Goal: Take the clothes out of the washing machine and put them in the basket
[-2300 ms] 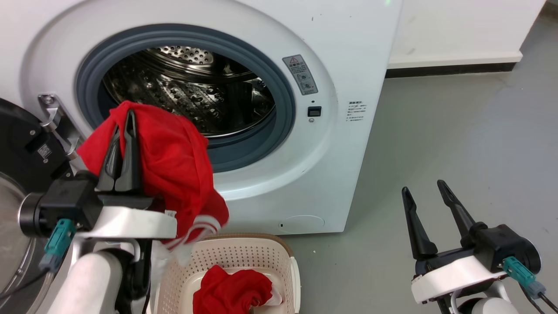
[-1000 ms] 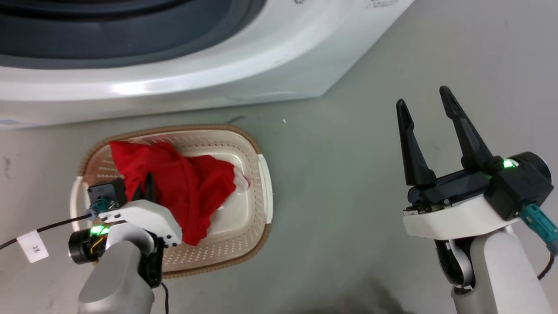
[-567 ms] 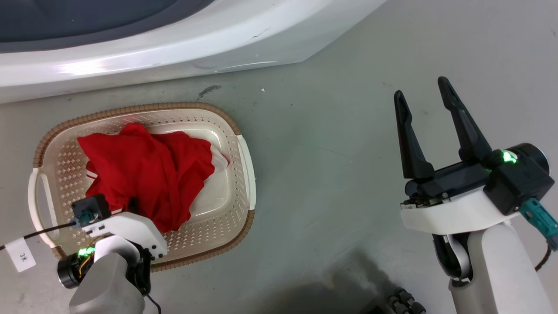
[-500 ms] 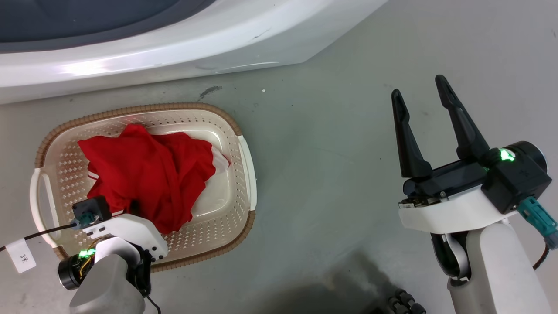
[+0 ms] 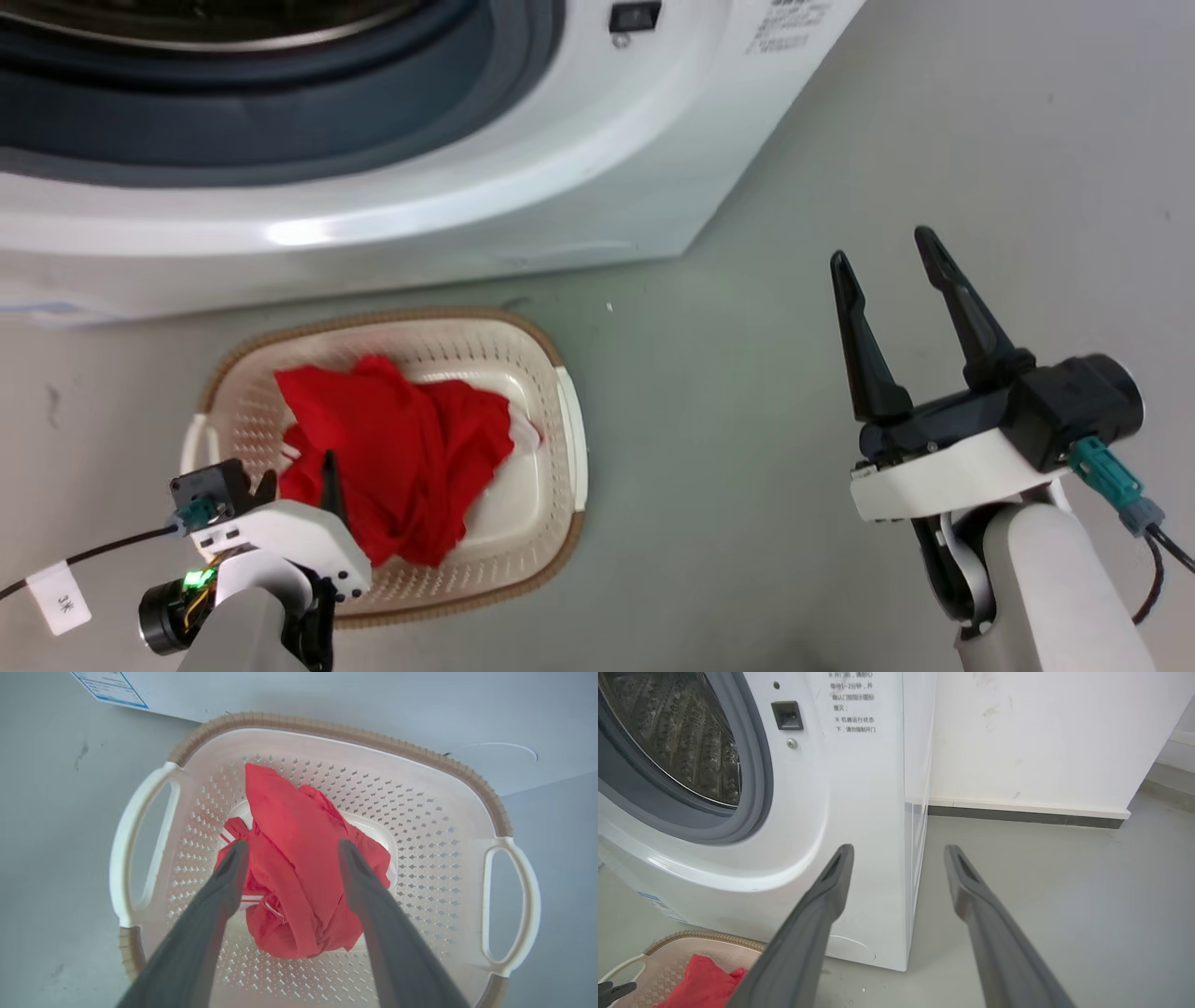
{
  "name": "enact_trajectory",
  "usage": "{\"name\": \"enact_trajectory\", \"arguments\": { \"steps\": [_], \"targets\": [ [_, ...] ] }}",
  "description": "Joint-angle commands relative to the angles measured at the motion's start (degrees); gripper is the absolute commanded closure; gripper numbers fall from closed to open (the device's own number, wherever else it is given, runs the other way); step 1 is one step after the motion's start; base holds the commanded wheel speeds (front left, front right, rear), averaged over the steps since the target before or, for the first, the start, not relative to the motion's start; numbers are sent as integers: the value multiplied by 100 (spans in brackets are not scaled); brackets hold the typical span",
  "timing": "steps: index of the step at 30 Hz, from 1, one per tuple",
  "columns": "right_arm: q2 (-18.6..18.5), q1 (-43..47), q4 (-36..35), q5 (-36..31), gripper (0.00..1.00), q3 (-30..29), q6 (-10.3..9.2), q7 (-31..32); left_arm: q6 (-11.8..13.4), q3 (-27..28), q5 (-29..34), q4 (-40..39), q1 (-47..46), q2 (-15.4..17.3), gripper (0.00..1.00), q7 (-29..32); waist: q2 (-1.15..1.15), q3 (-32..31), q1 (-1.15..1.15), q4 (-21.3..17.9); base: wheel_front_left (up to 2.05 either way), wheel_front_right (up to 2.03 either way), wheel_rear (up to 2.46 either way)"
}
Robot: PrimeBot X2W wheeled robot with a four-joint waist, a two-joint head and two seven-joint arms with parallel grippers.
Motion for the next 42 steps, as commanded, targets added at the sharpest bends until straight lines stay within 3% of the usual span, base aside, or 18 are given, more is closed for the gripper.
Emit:
{"name": "enact_trajectory", "arguments": {
  "steps": [1, 14, 25, 42],
  "targets": [
    [5, 75, 8, 0, 0, -14, -4, -5, 21, 32, 11, -49, 86, 6, 0, -14, 0, -525, 0, 178, 0, 0, 0],
    [4, 786, 135, -129, 0, -351, -4, 291, -105, 455, 876, -2256, 1045, -284, 0, -14, 0, -2006, 0, 604, 0, 0, 0],
    [6, 1324, 46, -221, 0, -575, -4, 504, -232, 141, 1594, -4299, 1798, -532, 0, -14, 0, -2716, 0, 755, 0, 0, 0],
    [6, 1886, -8, -182, 0, -671, -4, 616, -100, -215, 1937, -5060, 2622, -389, 0, 261, 0, -3140, 0, 752, 0, 0, 0]
  ]
}}
